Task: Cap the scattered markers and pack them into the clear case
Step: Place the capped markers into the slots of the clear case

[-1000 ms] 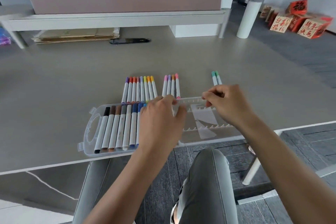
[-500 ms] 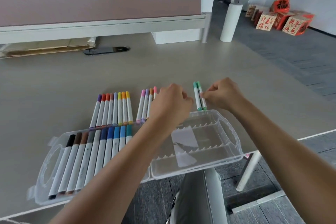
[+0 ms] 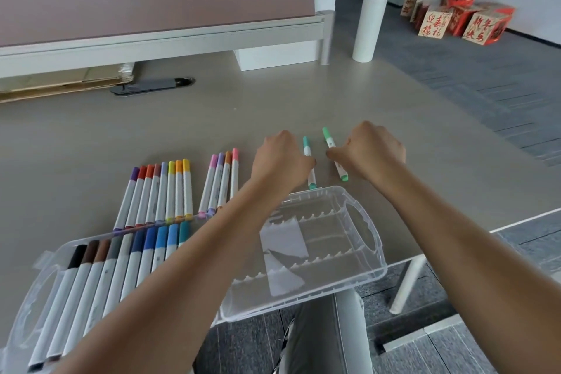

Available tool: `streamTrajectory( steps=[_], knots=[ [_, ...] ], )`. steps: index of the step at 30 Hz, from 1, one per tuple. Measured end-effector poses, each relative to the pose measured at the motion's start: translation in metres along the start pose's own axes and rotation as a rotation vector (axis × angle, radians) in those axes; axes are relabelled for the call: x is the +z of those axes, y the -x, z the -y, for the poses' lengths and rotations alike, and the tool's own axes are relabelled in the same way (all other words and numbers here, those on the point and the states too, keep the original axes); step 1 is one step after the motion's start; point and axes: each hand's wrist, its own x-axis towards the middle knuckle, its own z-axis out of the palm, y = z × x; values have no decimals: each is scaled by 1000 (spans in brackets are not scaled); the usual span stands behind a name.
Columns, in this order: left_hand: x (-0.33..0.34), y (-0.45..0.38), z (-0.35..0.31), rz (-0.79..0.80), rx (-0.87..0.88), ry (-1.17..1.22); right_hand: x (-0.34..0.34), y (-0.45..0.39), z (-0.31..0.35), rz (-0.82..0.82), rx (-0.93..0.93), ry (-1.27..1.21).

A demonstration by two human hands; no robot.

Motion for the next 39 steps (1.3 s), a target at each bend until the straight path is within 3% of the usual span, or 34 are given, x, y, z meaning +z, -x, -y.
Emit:
streamTrajectory(
  steps=[9, 15, 23, 39],
  knots=[
    [16, -6, -18, -94, 52, -145, -11, 9, -37, 114, 83, -563],
    [5, -1, -14, -67, -25, 139, -21, 26, -41, 122, 96, -737],
    [-27, 57, 0, -75, -46, 390, -30, 62, -17, 128, 9, -829],
    [-81, 184, 117, -268, -112, 451, -2, 174, 68, 283, -162, -741]
  ],
)
